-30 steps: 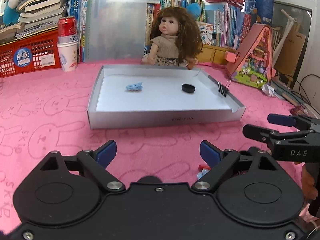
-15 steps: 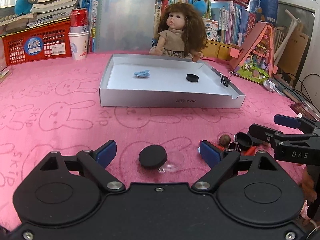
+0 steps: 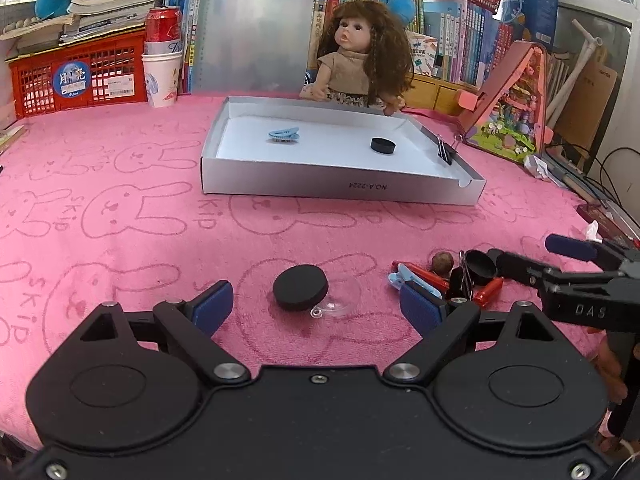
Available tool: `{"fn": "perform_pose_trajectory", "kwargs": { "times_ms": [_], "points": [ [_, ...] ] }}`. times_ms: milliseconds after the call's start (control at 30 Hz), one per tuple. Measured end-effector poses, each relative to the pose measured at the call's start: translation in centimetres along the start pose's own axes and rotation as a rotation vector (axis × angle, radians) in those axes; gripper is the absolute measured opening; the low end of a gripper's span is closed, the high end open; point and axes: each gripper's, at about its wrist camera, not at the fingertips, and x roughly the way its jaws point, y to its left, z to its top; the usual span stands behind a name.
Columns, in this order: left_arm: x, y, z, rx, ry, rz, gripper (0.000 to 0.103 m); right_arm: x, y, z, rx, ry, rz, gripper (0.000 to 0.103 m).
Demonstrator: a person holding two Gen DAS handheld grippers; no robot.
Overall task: Organize rigid objects
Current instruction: 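Close the left gripper on the flat black round disc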
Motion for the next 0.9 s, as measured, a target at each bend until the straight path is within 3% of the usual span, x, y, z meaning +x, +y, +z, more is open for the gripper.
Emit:
{"fn": "perform_pose_trajectory", "kwargs": {
  "times_ms": [367,567,900],
  "points": [
    [0.3,0.8,0.7,-0.065,-0.002,0.005,0.073,-0.7,-0.6,-0.1,0.027,-0.036,-0.04,0.093],
    [-0.2,1.3,0.9,-0.124,-0.017,-0.014,0.053,-1.2,-0.8,-0.4,0.055,-0.061,-0.064,0.087],
    [-0.3,1.2,0.8,-0.126,-0.021,0.014,0.037,-1.6,-1.5,-0.9,0.083,-0.049,-0.098,0.067]
  ]
}}
